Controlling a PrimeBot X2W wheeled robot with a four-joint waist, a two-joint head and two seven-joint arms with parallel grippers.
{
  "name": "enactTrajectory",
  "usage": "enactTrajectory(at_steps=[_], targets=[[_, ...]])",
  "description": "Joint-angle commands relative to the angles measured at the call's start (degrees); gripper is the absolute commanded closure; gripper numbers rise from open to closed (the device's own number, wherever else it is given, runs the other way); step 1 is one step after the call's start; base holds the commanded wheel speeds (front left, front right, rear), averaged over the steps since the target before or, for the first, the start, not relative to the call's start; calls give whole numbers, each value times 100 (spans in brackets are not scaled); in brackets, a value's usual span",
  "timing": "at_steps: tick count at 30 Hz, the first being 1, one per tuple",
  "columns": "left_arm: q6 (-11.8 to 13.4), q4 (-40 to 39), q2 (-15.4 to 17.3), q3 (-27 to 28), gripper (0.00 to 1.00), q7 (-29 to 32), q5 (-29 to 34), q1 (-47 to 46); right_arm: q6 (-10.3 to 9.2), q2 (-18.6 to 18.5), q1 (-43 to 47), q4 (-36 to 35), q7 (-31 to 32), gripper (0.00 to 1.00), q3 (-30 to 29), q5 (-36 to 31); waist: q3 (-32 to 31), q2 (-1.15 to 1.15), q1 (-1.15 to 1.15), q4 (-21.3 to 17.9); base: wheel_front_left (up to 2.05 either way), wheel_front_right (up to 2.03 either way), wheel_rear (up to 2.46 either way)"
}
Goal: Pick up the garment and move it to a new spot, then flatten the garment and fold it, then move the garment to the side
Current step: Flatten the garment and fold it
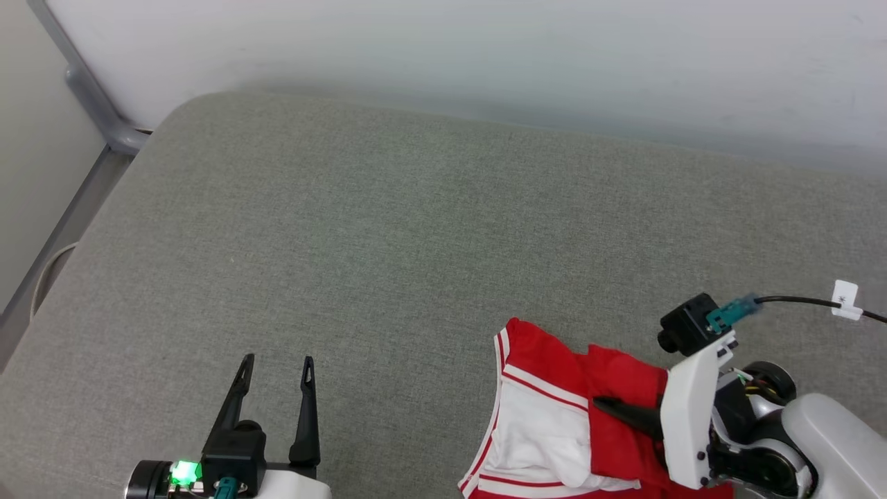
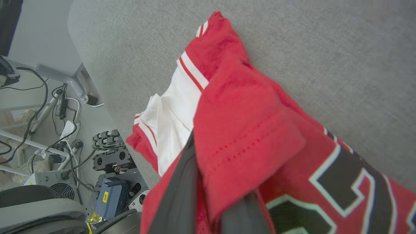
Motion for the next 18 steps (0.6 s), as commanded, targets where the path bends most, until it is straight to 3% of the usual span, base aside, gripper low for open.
enactTrajectory(at_steps=[1,14,15,16,18], targets=[[-9,11,-35,-22,0,-13,34,-95,-3,169,-209,184,-99,100,91,-88,58,0,0,54,0,0,0],[-3,52,-113,-33,0,-13,21,-191,-4,721,-680,1693,-350,100,754,-654,250,0,0,184,0,0,0],[0,57,-115,-24,0,-13,20,-183,-4,737,-685,1702,-409,71,765,-605,237,0,0,175,0,0,0],[2,71,-111,-11,0,-13,20,-165,-4,728,-685,1668,-485,0,771,-572,210,0,0,161,0,0,0],[-3,97,-93,8,0,-13,25,-106,-4,624,-647,1510,-678,0,731,-493,132,0,0,128,0,0,0]])
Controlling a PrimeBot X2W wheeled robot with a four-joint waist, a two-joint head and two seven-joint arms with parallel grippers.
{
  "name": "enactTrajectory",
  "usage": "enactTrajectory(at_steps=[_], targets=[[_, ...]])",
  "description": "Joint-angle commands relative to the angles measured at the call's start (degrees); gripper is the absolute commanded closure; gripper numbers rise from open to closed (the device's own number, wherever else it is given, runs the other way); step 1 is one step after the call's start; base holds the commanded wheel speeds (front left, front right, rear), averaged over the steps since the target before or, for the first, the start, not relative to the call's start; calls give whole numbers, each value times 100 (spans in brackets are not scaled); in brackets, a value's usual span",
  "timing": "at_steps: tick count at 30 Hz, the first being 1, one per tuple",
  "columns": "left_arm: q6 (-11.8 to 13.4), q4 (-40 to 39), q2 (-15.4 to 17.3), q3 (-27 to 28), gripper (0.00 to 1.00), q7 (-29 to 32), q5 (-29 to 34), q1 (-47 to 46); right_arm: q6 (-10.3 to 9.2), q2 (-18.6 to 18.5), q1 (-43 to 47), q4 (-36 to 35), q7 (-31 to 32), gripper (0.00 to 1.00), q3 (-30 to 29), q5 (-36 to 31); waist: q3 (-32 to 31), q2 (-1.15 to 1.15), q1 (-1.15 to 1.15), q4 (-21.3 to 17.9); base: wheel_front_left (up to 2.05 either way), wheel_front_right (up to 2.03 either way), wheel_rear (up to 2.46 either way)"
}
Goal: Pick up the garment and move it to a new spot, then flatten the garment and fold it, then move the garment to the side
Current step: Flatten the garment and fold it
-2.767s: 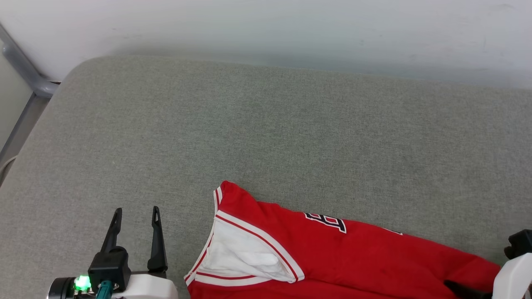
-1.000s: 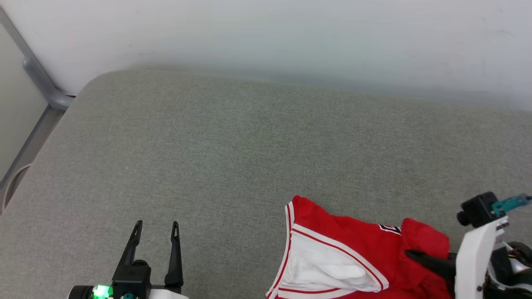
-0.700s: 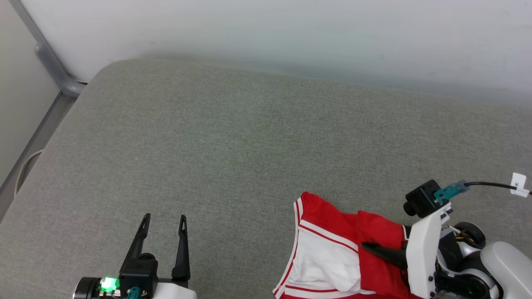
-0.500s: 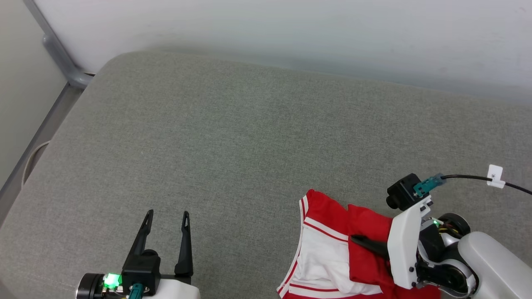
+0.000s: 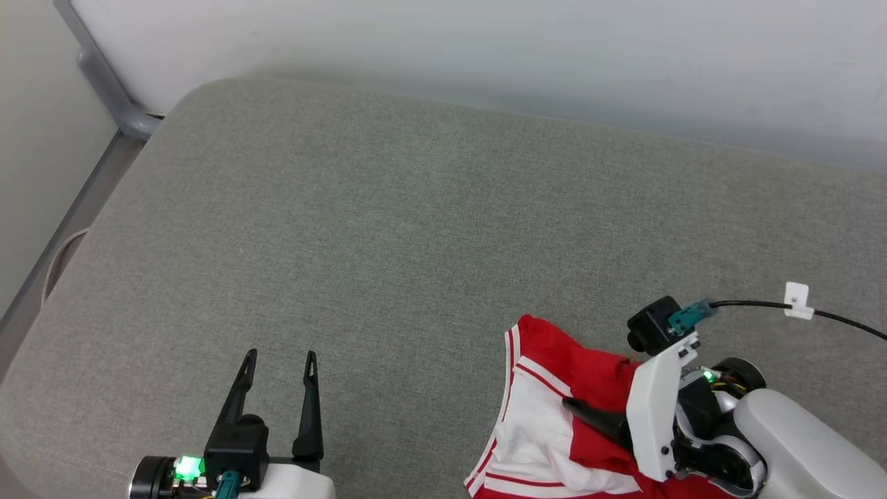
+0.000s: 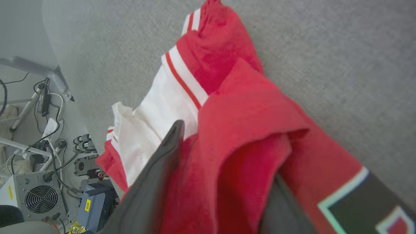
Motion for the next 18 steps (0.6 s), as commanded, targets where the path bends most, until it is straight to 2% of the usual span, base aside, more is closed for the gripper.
enactTrajectory(at_steps=[1,7,11,15,18], targets=[[-7,17,26,10,0,-13,31,41,-5,-105,62,-96,-111,0,-34,41,-80,0,0,-39,0,0,0],[-9,1,81,98,0,-13,25,197,-5,-664,477,-991,-733,0,-325,107,-344,0,0,-240,0,0,0],[-11,-36,109,154,0,-13,17,327,-5,-935,780,-1499,-1269,0,-822,-229,-508,0,0,-427,0,0,0],[-23,-66,146,195,0,-13,17,421,-5,-831,1105,-1726,-1984,0,-1515,-925,-646,0,0,-607,0,0,0],[-32,-77,188,245,0,-13,8,497,-6,-575,1383,-1749,-2521,0,-2119,-1573,-740,0,0,-735,0,0,0]])
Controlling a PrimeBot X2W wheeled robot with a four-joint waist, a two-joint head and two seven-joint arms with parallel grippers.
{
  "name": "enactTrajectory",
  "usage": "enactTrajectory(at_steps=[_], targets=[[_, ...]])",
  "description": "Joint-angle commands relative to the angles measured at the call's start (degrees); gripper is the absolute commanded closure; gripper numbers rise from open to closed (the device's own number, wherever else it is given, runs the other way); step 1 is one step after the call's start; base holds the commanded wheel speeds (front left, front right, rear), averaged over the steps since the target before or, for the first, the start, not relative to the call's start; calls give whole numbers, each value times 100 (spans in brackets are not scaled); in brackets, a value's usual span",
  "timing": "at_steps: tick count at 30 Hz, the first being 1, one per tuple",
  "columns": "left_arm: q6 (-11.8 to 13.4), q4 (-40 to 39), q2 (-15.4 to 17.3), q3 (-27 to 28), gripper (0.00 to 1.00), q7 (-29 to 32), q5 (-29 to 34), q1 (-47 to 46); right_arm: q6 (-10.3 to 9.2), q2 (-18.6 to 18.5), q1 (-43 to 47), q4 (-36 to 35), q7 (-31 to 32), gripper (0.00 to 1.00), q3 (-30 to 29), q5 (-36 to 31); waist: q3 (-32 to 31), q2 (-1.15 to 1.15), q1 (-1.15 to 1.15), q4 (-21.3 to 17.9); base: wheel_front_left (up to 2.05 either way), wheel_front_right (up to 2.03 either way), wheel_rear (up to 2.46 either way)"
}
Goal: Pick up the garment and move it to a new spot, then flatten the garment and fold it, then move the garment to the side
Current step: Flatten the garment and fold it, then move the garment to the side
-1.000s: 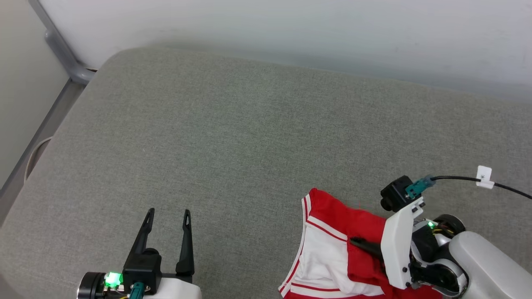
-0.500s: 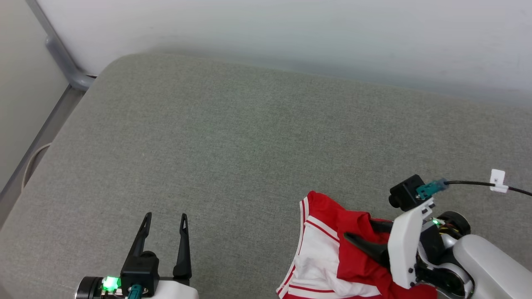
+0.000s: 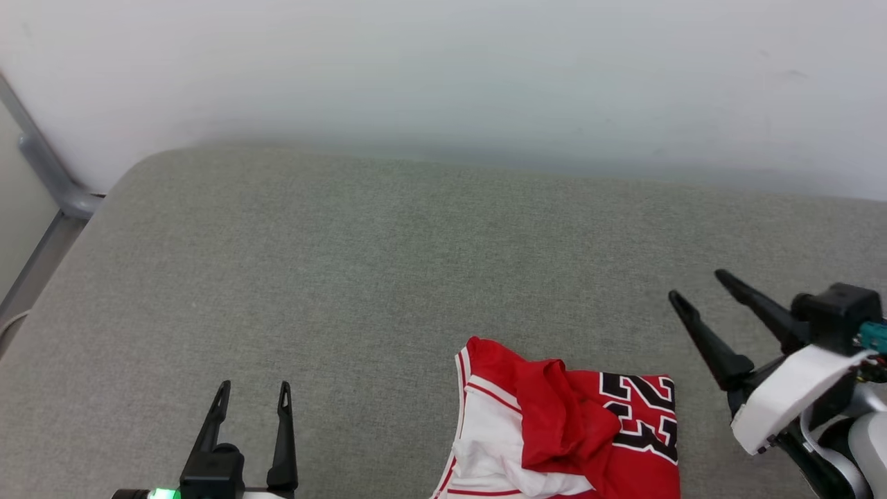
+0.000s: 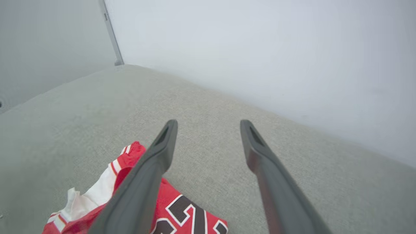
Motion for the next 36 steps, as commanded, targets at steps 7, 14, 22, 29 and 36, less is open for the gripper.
enactTrajectory(at_steps=[7,14,22,29,36], targets=[[-23,-78,83,22,0,-13,59,124,-6,834,732,-98,-1128,0,-1194,-1653,-181,0,0,-324,0,0,0],[-62,-63,96,-9,0,-13,50,109,-8,1791,1398,-241,-1760,0,-2005,-2390,-255,0,0,-472,0,0,0],[-110,-35,115,-67,0,-13,48,192,-7,2394,2098,-445,-1953,0,-2285,-2729,-297,0,0,-565,0,0,0],[-125,-41,133,-51,0,-13,11,216,-7,2704,2546,-846,-1957,0,-2521,-2912,-314,0,0,-594,0,0,0],[-217,-21,132,-66,0,-13,-45,239,-7,2777,2660,-916,-1959,0,-2498,-2871,-327,0,0,-603,0,0,0]])
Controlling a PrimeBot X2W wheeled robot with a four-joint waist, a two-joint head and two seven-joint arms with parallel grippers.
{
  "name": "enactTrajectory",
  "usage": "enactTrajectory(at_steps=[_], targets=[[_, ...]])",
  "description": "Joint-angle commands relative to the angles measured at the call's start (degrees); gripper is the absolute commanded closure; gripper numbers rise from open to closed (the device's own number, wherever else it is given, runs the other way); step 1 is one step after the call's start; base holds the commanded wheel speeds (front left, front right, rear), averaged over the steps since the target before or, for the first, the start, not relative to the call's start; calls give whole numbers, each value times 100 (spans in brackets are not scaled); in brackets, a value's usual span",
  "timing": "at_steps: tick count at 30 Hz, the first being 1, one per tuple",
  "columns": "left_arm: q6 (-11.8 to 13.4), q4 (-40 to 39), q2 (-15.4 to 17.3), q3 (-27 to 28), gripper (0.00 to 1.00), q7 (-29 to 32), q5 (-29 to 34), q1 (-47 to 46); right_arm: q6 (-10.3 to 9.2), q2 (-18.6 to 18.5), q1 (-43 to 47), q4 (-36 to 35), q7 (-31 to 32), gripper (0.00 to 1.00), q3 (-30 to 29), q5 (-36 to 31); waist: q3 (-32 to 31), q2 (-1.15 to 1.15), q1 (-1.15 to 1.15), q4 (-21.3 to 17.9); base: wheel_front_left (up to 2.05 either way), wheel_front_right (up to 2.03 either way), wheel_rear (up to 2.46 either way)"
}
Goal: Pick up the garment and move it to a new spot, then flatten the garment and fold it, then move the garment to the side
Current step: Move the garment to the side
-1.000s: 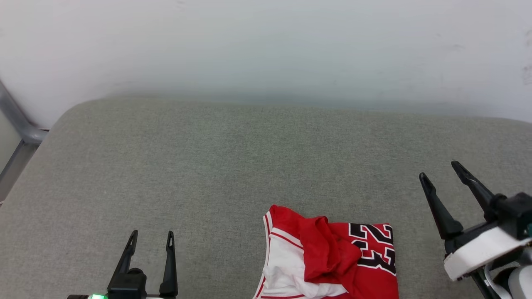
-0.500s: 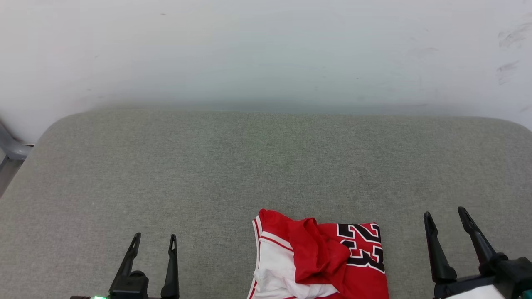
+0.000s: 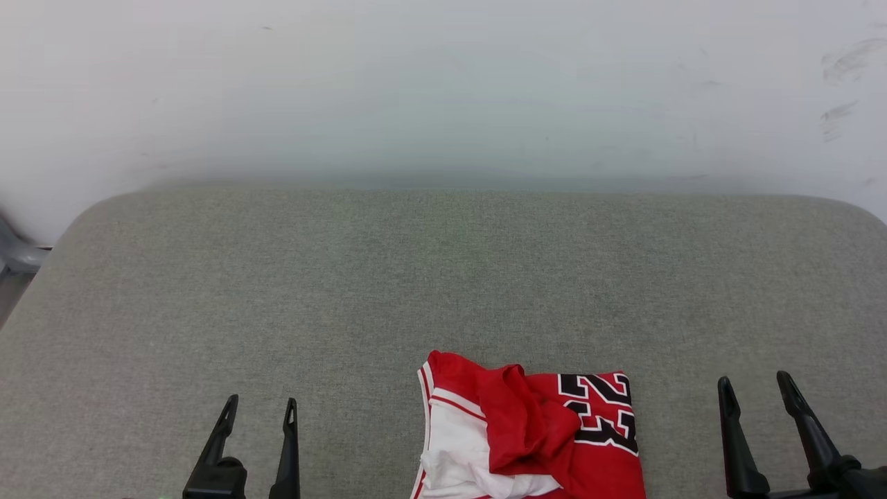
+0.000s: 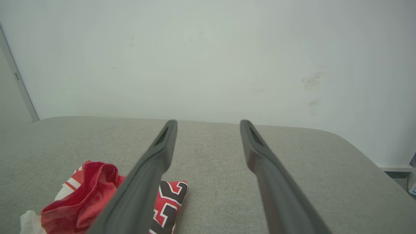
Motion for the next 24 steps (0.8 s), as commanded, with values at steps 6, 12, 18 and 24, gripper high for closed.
enactTrajectory(at_steps=[6,12,18,24], targets=[[-38,33,-37,-5,0,-13,-27,34,-7,44,58,109,-16,0,67,81,-22,0,0,56,0,0,0],[-23,32,-61,44,0,-13,-35,44,-8,-162,-391,154,-17,0,203,58,-21,0,0,51,0,0,0],[-77,63,-66,6,0,-13,-3,-69,-6,-652,-1140,255,236,0,358,307,-6,0,0,103,0,0,0],[-111,62,-65,2,0,-13,9,-134,-6,-1410,-1993,540,1819,0,967,1185,62,0,0,205,0,0,0]])
